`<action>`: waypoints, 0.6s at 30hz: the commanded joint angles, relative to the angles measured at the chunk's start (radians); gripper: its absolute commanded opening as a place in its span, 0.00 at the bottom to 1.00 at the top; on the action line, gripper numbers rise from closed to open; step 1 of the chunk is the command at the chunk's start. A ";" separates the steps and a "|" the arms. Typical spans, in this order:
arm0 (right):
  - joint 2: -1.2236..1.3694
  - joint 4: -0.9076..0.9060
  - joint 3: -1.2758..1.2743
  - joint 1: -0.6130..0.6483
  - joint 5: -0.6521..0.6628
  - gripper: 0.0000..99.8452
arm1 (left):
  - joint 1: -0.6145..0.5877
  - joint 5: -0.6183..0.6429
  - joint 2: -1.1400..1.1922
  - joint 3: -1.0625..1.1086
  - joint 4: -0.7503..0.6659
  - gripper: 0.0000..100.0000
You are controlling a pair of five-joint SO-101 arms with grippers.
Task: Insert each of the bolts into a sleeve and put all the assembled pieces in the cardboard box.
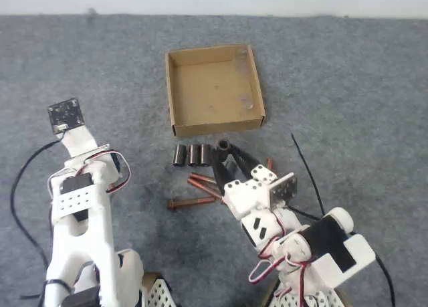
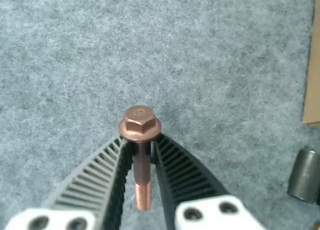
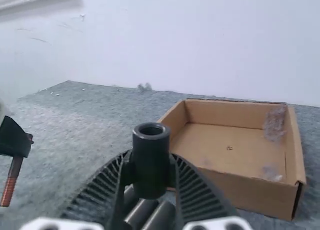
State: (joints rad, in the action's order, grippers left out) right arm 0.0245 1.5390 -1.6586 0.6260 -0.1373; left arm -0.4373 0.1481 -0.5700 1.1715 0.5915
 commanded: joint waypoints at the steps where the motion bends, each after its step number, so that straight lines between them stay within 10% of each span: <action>1: -0.047 0.047 -0.020 0.001 0.021 0.01 | 0.002 -0.011 -0.003 -0.013 -0.032 0.01; 18: 0.027 0.050 -0.021 0.176 0.023 0.01 | 0.055 -0.009 -0.011 -0.008 -0.035 0.02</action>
State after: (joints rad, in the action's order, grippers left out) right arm 0.0445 1.5727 -1.6617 0.7887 -0.1297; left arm -0.3913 0.1481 -0.5700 1.1715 0.5915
